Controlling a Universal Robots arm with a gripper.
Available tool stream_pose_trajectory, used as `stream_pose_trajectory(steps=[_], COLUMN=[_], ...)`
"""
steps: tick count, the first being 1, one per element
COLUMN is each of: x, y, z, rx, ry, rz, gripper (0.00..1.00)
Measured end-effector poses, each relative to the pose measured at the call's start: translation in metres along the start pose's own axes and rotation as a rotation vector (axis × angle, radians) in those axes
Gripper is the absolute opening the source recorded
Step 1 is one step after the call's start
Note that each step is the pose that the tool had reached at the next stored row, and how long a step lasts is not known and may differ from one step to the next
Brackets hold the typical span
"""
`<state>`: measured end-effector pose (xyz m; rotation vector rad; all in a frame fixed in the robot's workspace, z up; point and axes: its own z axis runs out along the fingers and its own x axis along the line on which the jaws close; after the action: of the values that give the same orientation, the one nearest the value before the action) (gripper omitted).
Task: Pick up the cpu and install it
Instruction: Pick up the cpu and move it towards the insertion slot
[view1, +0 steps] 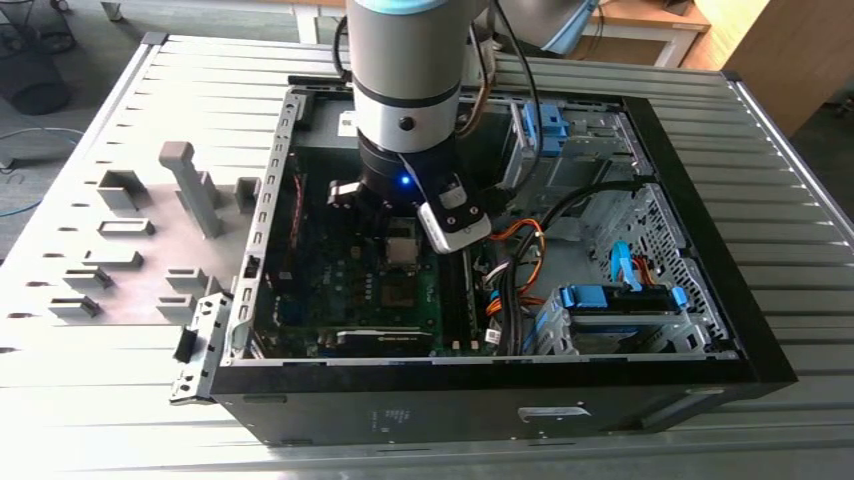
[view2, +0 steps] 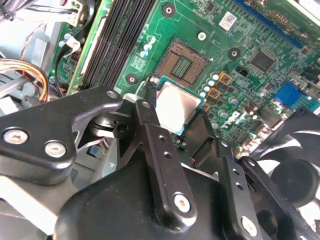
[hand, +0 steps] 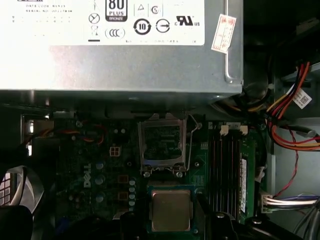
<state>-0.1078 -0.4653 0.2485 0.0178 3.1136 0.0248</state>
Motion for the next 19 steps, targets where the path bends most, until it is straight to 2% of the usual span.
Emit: stream_pose_trajectory(steps=[8, 19], x=[0.0009, 0.0022], y=[-0.0066, -0.0128], z=[0.0068, 0.0209], rx=[-0.0001, 0.0], ry=[0.0, -0.0002], rz=[0.0, 0.006], gripper=[0.47, 0.47])
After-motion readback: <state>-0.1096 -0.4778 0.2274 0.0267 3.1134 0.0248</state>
